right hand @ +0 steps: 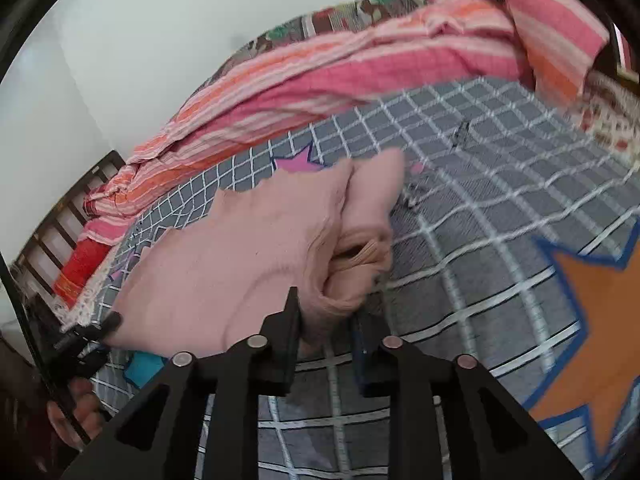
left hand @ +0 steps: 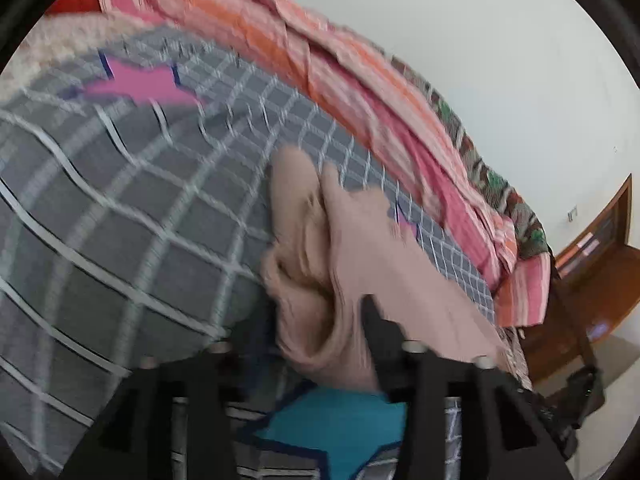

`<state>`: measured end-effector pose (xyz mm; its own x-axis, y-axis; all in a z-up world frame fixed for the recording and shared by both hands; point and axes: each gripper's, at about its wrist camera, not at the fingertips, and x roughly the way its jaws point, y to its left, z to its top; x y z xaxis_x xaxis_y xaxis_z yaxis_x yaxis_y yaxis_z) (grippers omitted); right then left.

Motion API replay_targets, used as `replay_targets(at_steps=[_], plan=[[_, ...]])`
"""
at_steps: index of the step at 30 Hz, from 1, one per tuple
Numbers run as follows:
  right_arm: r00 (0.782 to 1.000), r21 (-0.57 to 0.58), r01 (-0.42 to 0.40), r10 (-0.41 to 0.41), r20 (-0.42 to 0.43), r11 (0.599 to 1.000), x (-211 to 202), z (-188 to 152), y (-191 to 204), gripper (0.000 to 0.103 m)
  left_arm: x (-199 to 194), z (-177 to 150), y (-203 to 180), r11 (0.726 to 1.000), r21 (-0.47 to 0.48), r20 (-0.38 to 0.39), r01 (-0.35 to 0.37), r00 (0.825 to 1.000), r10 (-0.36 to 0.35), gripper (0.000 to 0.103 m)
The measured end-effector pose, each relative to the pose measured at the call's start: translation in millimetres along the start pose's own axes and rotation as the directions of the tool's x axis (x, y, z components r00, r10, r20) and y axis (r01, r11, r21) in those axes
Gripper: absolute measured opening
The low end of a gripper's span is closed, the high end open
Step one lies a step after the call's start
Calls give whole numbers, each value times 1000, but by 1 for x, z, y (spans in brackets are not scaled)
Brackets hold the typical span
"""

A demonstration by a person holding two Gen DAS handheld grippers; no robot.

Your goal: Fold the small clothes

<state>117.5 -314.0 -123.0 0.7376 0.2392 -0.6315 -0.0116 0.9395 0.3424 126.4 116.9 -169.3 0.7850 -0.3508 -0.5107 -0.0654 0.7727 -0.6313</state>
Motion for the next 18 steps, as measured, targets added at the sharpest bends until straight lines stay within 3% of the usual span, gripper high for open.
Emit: replay_targets(at_steps=[2,7,9,15,18], plan=[[998,-16,47,-46,47,999,-10,11,1,33,-6,11,-4,1000,16,33,10,999,-10,52],[993,-35,59,-55,101,998,-4,49,14,39,14,45,-40,990,143,23,-10,1000,7,53],[994,-53,72,-67,91,996,13,70,25,45,27,56,-56,982,186,20,-24,1000,21,53],[993,-71,76,-69,95,995,53,119,46,45,77,92,-95,957,285,-2,-56,998,59,53],[990,-97,127,-121,72,987,79,139,51,45,103,105,-98,950,303,-23,-76,996,87,53]])
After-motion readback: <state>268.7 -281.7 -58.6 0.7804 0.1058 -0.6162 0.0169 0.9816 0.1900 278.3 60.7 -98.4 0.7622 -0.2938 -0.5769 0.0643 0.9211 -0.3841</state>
